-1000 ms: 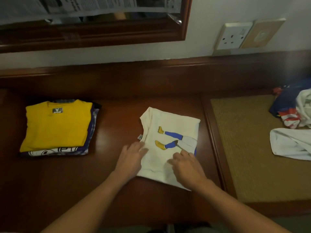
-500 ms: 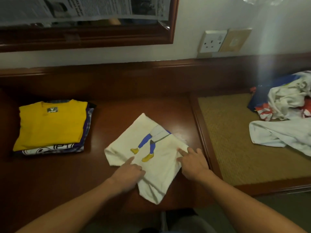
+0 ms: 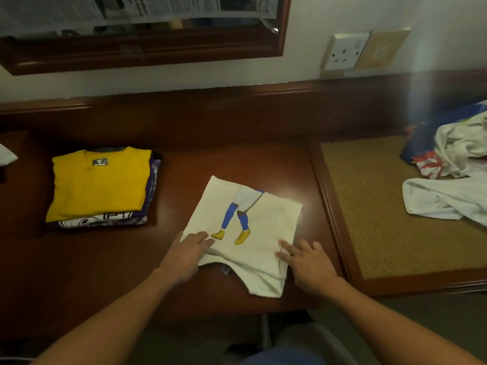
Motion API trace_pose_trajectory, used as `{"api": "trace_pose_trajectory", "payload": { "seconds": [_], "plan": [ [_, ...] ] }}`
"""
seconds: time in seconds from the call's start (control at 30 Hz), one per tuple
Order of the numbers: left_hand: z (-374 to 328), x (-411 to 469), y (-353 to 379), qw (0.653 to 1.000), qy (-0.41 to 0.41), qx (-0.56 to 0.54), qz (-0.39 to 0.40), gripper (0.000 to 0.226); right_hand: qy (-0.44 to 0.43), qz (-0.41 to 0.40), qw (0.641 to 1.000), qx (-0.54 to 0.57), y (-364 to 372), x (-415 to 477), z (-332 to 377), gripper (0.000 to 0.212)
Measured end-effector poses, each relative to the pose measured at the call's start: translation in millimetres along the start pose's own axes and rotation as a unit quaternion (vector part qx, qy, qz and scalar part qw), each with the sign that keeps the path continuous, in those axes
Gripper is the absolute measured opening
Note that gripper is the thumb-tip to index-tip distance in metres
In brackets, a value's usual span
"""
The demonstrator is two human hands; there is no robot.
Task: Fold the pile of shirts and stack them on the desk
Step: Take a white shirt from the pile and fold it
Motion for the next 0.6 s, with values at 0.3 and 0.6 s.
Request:
{"api": "trace_pose_trajectory", "payload": {
  "seconds": [0.3, 0.6],
  "plan": [
    [-8, -34, 17, 0.997, 0.060, -0.029, -0.028, 0.059, -0.022, -0.065, 0.997, 0.033, -2, -18, -9, 0.053],
    [6, -47, 29, 0.995, 0.067, 0.058, -0.043, 0.074, -0.018, -0.099, 0.995, 0.023, 30, -19, -8, 0.057]
  ]
}}
Point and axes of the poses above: each hand's wrist, its own x-axis towards the middle knuckle, its own y-axis out of the palm, z = x × y, the point moved 9 cm from there along x, towards the middle knuckle, and after that the axes turned 10 degrees about z, right-handed, at the moved point
